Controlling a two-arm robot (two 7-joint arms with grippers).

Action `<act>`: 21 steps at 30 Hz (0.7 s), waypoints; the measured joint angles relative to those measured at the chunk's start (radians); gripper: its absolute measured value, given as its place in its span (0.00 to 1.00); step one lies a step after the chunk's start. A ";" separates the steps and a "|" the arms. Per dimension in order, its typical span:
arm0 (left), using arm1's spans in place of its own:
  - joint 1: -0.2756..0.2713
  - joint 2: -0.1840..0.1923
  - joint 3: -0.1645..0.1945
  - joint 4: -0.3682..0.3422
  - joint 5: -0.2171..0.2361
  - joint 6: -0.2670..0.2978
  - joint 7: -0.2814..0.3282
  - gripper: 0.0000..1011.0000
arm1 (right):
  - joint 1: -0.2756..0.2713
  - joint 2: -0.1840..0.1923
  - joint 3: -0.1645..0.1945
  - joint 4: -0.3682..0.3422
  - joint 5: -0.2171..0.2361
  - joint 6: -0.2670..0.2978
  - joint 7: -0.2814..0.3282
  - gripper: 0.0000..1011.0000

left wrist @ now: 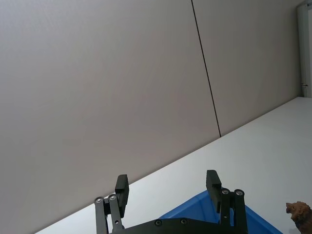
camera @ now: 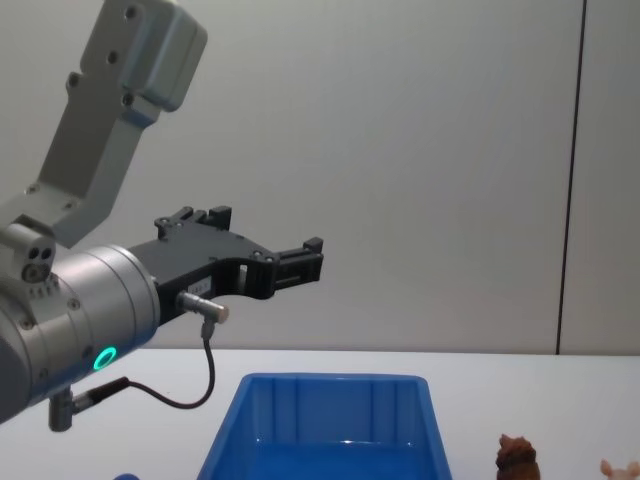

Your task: Pick up the two dolls from the table and place them into the box.

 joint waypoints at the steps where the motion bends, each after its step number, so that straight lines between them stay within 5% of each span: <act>1: 0.000 0.000 0.000 0.000 0.000 0.000 0.000 0.99 | 0.001 -0.002 0.000 0.003 0.000 -0.002 0.001 0.99; 8: 0.000 0.000 0.000 0.000 0.000 0.000 0.000 0.99 | 0.008 -0.014 -0.004 0.036 -0.006 -0.018 0.009 0.99; 21: 0.000 0.000 0.000 0.000 0.000 0.000 0.000 0.99 | 0.020 -0.032 -0.006 0.083 -0.011 -0.060 0.021 0.66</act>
